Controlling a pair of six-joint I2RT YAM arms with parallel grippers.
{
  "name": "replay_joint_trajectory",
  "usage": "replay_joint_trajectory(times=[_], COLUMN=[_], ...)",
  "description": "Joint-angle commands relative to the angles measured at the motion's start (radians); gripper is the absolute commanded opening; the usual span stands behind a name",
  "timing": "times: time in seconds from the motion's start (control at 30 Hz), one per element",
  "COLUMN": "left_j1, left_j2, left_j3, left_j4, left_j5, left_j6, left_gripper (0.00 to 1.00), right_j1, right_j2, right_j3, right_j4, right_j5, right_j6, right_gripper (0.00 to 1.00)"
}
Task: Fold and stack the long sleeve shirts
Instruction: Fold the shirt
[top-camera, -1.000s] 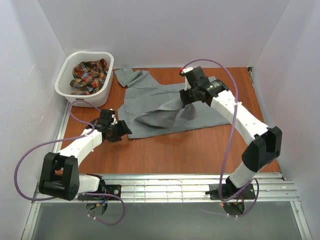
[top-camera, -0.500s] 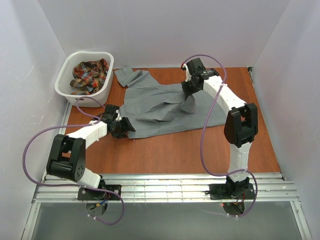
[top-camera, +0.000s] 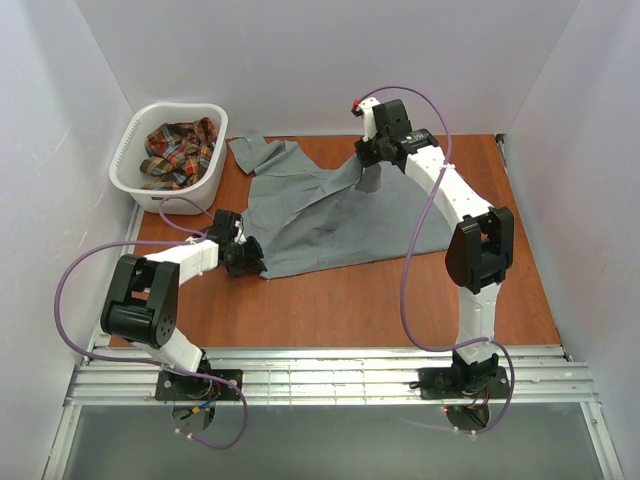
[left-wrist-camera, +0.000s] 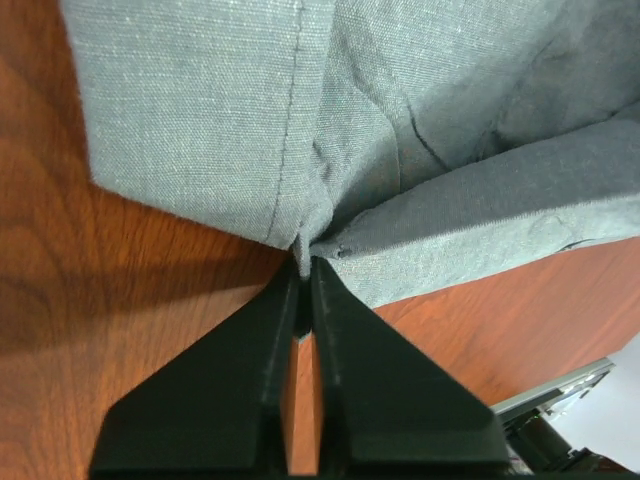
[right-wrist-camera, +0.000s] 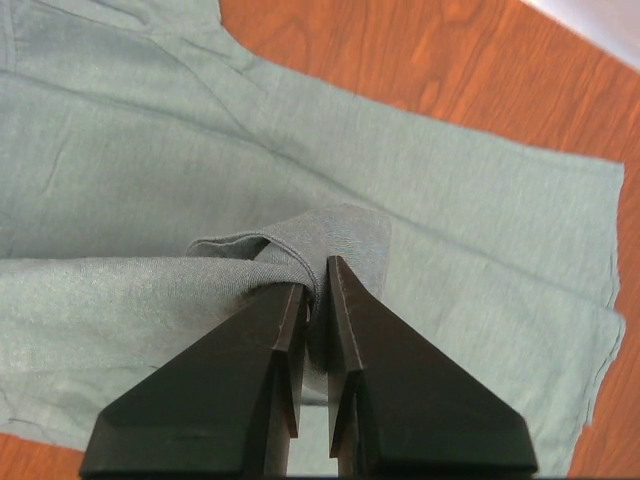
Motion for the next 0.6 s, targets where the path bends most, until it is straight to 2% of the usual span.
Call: replay_joint_trajectory(times=[0.0, 0.03, 0.23, 0.43, 0.53, 0.57], left_j1=[0.001, 0.001, 0.001, 0.003, 0.003, 0.003], left_j2=[-0.008, -0.021, -0.128, -0.271, -0.351, -0.389], left_j3=[-0.008, -0.019, -0.079, -0.160, -0.192, -0.197], left_j4=[-0.004, -0.010, -0.087, -0.177, -0.209, -0.226], left_j5=[0.020, 0.020, 0.024, 0.013, 0.008, 0.007], left_j6=[0.000, -0.002, -0.002, -0.021, -0.038, -0.041], left_gripper=[0.04, 0.01, 0.00, 0.01, 0.12, 0.25], right_j1=[0.010, 0.013, 0.046, 0.085, 0.091, 0.089], right_j2=[-0.002, -0.009, -0.089, -0.118, -0.173, -0.193], right_j3=[0.014, 0.011, -0.102, -0.195, -0.298, -0.324], right_j4=[0.101, 0.104, 0.156, 0.144, 0.134, 0.131], right_j5=[-0.033, -0.035, -0.015, -0.021, -0.027, -0.010], right_j6=[-0.050, -0.053, -0.109, -0.099, -0.051, -0.036], right_gripper=[0.08, 0.08, 0.09, 0.16, 0.38, 0.49])
